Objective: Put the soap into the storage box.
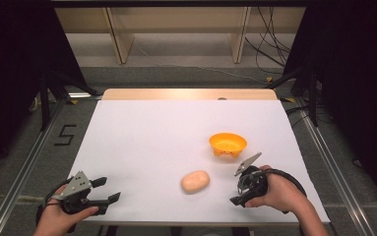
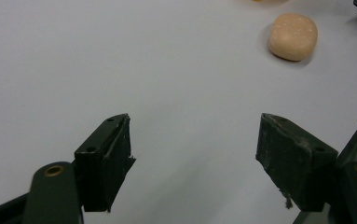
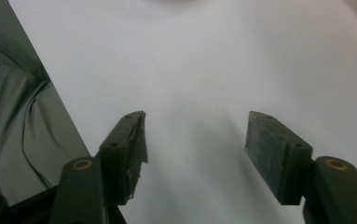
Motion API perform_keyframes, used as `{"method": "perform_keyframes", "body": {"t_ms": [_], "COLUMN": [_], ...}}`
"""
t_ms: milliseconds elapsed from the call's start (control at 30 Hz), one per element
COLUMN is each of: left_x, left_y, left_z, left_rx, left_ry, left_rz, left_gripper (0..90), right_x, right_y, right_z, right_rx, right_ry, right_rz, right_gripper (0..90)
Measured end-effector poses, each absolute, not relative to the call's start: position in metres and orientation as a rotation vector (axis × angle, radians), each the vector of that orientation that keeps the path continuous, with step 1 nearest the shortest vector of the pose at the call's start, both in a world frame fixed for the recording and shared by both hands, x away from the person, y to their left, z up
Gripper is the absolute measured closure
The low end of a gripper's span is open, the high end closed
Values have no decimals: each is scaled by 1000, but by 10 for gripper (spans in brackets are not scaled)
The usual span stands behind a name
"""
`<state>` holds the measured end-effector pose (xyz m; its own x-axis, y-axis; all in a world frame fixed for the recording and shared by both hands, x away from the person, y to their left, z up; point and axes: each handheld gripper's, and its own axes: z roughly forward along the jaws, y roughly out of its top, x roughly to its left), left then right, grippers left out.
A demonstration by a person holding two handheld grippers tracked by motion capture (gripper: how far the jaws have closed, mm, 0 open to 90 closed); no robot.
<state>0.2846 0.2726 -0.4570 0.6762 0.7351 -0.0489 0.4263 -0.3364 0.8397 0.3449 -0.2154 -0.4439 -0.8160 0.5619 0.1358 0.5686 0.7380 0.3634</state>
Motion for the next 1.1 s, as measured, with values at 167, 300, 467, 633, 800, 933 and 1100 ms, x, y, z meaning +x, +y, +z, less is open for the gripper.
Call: {"method": "perform_keyframes", "body": {"t_ms": [167,300,467,633,800,933,1100], "left_x": [285,283,284,284,285,285,285], "left_y": [272,273,272,273,271,271,272], "left_z": [-458,-458,-458,-458,-458,-458,-458], "left_rx": [1972,1966,1969,1974,1967,1969,1981], "left_ry": [903,922,903,903,903,903,896], "left_rz": [439,411,424,419,424,422,415], "left_gripper": [259,259,260,260,259,259,259], "right_x": [352,358,369,377,383,386,392], "right_y": [-206,-198,-185,-177,-169,-161,-151], "right_z": [-440,-438,-438,-437,-436,-432,-432], "right_rx": [-849,-700,-519,-445,-388,-364,-311], "right_ry": [-3028,-3088,-3161,-3178,-3188,-3186,-3195], "right_rz": [-488,-397,-222,-193,-170,-154,-140], "right_gripper": [397,377,347,323,316,302,283]}}
